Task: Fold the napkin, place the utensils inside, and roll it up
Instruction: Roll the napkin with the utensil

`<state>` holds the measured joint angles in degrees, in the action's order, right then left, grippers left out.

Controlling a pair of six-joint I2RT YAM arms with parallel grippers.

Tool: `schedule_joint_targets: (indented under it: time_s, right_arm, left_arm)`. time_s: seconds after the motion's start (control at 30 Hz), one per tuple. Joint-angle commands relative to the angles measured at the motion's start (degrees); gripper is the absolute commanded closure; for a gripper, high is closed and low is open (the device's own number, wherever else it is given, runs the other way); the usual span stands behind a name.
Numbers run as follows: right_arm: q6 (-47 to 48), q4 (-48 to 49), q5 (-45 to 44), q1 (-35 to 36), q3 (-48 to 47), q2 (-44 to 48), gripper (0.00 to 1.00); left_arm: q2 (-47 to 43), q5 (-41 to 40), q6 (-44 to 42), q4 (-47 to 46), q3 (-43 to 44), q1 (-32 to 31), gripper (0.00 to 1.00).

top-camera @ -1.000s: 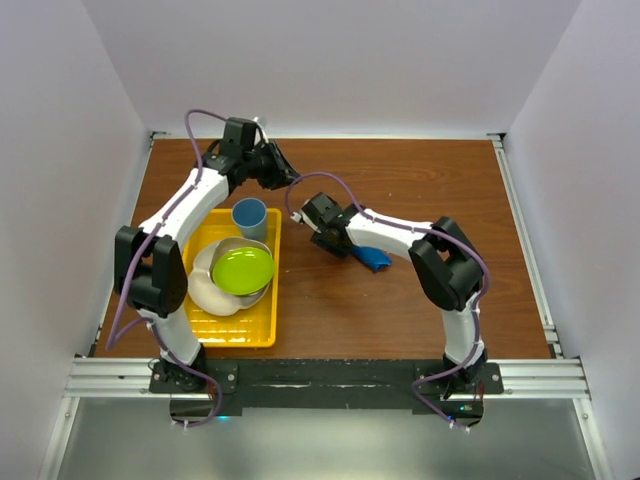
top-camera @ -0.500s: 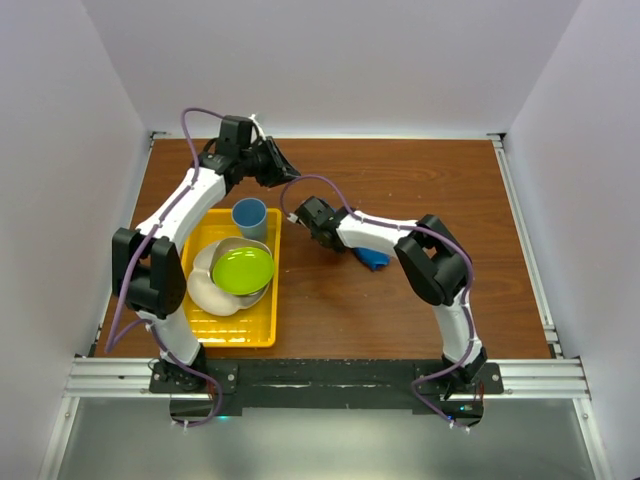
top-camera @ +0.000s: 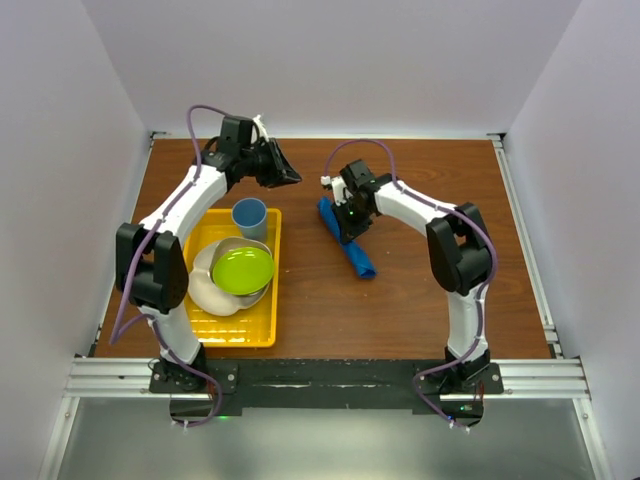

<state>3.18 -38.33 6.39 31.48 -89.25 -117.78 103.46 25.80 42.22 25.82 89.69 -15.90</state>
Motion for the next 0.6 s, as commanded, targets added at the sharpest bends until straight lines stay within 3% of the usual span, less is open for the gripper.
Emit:
schedule_joint_targets:
  time_s: [0.0,0.13,0.33,0.57]
  right_arm:
    - [-11.41,-1.06,26.19,-2.12,1.62,2.11,1.0]
    - [-19.78,10.86,39.01,-5.63,8.2,3.17,1.0]
    - [-28.57,23.37,46.42,-10.03,14.62,-0.17,1.0]
    - [-25.52,23.21,53.53,-16.54,17.97,-3.06,1.0]
  left_arm:
    - [-0.63,2.93,-3.63,0.54,0.76,-0.01,0.78]
    - [0.43,6.0,-3.9,-0.86,-0.74,-0.18,0.78]
    - [4.03,10.41,-3.99,-1.83,-1.36,-3.08,0.81]
    - [8.76,11.11,-1.01,-6.22,-0.83,-10.37,0.82]
